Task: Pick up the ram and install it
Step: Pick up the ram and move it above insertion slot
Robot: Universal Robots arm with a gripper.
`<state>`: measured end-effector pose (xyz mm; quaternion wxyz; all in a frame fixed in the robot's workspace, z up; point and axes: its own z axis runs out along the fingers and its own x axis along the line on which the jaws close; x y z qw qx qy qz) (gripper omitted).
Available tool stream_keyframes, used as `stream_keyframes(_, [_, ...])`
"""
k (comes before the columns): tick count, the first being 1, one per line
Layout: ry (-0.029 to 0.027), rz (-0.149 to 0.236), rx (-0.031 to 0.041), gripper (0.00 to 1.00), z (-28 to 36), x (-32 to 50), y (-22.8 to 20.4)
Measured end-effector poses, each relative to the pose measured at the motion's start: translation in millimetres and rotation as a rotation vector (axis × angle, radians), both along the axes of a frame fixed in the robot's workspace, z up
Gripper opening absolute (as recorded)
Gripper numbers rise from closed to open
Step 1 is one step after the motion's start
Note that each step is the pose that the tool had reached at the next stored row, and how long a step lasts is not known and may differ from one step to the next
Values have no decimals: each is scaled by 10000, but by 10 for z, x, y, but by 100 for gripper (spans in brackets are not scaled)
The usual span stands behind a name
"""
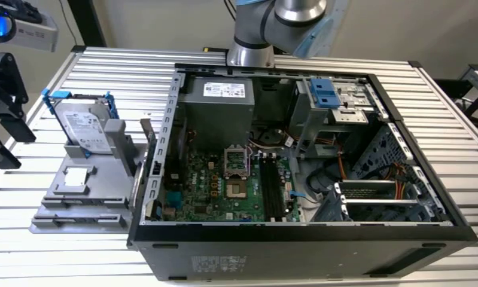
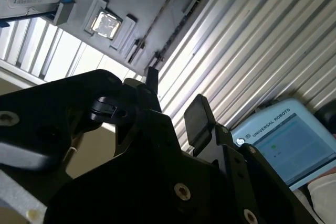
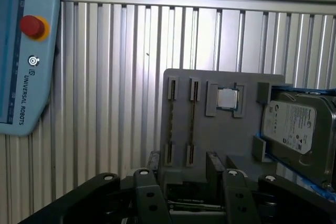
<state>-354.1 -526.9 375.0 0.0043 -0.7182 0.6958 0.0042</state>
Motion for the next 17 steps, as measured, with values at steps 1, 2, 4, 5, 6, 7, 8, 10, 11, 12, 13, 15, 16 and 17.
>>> stream_keyframes(1, [0,0,-1,100,0,0,0])
stream_keyframes(2, [0,0,-1,100,-2,0,0])
stream_keyframes(4, [-4,0,3,100,-34,0,0])
stream_keyframes(5, [-1,0,0,100,-51,1,0])
stream_keyframes(6, [-1,0,0,100,-69,1,0])
stream_keyframes(7, [-2,0,1,100,-88,1,0])
stream_keyframes(8, [-1,-1,1,100,-106,1,0])
stream_keyframes(10, [-1,0,1,100,-142,1,0])
stream_keyframes(11, [-1,0,0,100,-160,1,0])
stream_keyframes(12, [-1,0,0,100,-179,1,0])
stream_keyframes(13, [-1,0,1,100,-197,1,0])
stream_keyframes(15, [-2,0,1,100,-234,4,0])
stream_keyframes(16, [-2,0,1,100,-252,7,-1])
stream_keyframes(17, [-1,1,0,100,-270,16,-1])
